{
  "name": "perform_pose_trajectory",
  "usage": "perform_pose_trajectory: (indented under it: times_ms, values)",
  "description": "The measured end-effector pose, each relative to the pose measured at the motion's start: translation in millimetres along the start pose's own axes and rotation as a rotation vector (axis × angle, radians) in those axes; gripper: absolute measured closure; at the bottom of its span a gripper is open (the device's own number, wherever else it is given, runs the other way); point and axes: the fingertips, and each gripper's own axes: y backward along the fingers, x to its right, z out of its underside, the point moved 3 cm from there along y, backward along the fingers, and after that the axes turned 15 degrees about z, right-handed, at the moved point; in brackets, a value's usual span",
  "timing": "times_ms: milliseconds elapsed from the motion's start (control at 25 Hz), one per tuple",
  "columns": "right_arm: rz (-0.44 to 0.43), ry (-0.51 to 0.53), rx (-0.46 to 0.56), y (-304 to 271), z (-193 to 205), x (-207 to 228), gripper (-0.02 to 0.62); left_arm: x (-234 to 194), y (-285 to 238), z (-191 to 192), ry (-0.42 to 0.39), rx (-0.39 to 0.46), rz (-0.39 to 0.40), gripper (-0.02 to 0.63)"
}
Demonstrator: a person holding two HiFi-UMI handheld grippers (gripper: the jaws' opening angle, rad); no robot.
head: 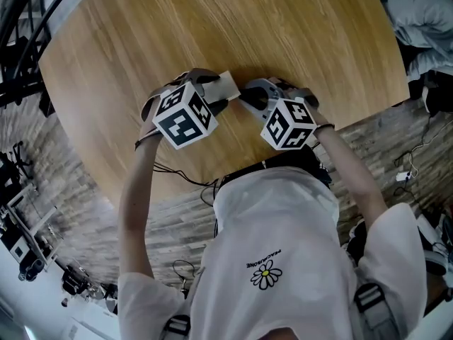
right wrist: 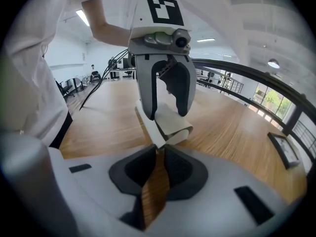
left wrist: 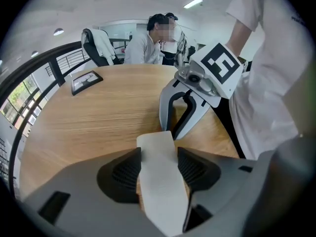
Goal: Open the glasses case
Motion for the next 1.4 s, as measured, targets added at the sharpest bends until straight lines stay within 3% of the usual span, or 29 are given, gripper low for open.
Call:
perform_pose_trajectory:
  times_ms: [200, 520, 600, 680, 880, 1000, 1400]
  values:
    - [0.005, 0.0, -0.004, 3.4, 1.9, 1.4, 0.535, 2.0, -0.9, -5.9, -0.001, -0.06, -0.018, 0.368]
    - [0.004, 0.004, -0.032, 5.9, 1.6, -0.1, 0.537, 8.1, 3.6, -7.5, 0.001, -0.069, -0.051, 0.394]
    - [0.005, 0.003, -0.041, 6.0, 1.0, 0.3, 0.537, 9.7, 6.9, -8.8, 0.0, -0.065, -0.058, 0.416]
    - [0.007, 0.004, -0.05, 2.9, -1.2, 0.6, 0.537, 10.2, 13.6, -7.8, -0.01, -0.06, -0.073, 0.491]
    - [0.009, 0.015, -0.073, 0.6, -2.3, 0.3, 0.537, 6.0, 23.8, -6.2, -0.016, -0.044, -0.138, 0.546]
    - [0.015, 0.023, -0.083, 0.3, -3.4, -0.4, 0.537, -4.8, 34.9, -4.4, -0.029, -0.057, -0.23, 0.574]
    - [0.052, 0.026, -0.099, 1.0, -1.2, -3.7, 0.545, -24.2, 40.6, 0.0, -0.034, -0.058, -0.364, 0.584]
